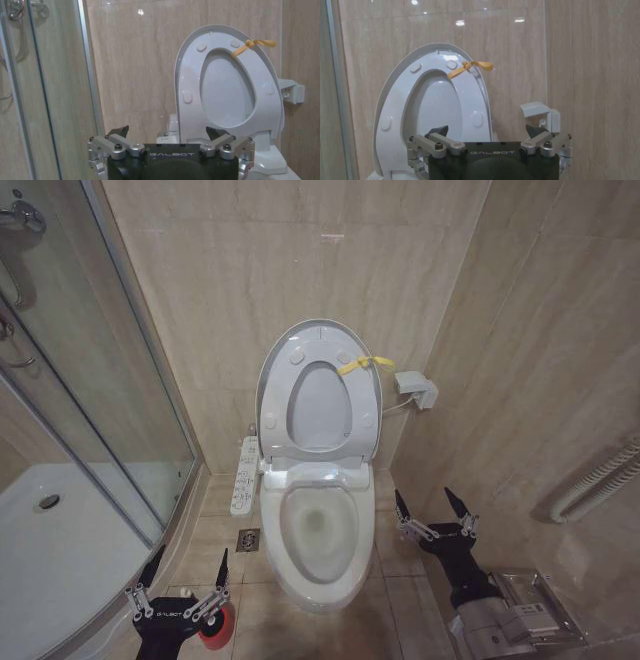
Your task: Open the toilet lid, clean the toilet bowl with a toilet brush, close the toilet lid, and flush.
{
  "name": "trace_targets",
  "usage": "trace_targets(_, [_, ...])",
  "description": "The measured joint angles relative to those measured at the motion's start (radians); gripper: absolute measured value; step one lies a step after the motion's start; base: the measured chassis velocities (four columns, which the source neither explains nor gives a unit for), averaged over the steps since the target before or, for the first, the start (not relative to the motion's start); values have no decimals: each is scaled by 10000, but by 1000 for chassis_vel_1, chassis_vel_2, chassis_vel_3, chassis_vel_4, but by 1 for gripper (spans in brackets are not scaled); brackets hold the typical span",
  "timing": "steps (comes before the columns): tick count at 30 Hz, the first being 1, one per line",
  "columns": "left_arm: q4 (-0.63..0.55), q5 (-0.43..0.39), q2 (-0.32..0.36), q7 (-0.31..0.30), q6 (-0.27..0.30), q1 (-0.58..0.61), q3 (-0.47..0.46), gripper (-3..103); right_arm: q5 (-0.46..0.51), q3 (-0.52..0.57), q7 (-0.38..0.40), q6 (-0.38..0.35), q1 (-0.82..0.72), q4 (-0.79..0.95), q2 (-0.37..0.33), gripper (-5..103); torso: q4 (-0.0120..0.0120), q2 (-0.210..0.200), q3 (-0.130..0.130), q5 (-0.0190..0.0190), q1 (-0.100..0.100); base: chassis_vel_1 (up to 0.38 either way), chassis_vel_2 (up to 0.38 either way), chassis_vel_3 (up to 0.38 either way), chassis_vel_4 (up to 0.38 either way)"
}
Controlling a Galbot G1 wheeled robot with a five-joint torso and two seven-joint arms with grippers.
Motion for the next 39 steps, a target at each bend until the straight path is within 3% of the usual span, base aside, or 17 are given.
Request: trace_targets(39, [0,0,0,0,0,0,0,100,0,0,0,0,0,0,0,100,0,0,0,0,0,0,0,0,0])
